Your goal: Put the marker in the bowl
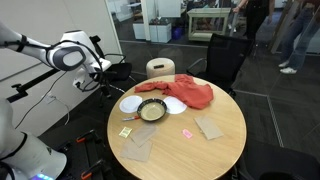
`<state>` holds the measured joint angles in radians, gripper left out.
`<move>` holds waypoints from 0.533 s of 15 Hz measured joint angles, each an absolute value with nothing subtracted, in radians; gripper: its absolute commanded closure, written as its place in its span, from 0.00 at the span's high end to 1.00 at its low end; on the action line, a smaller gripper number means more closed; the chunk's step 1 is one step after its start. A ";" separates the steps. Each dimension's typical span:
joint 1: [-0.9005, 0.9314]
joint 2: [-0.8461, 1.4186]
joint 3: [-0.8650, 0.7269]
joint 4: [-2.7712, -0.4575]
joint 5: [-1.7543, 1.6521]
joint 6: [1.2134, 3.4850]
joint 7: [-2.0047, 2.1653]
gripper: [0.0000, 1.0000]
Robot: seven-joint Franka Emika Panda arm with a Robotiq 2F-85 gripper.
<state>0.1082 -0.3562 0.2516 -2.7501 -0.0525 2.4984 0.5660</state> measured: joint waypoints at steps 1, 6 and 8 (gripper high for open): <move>0.101 -0.330 0.252 -2.752 -0.052 2.522 0.577 1.00; 0.077 -0.183 0.245 -2.744 -0.050 2.634 0.598 1.00; 0.073 -0.121 0.236 -2.734 -0.050 2.681 0.599 1.00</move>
<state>0.0730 -0.1211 0.2362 -2.7338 -0.0497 2.6809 0.5986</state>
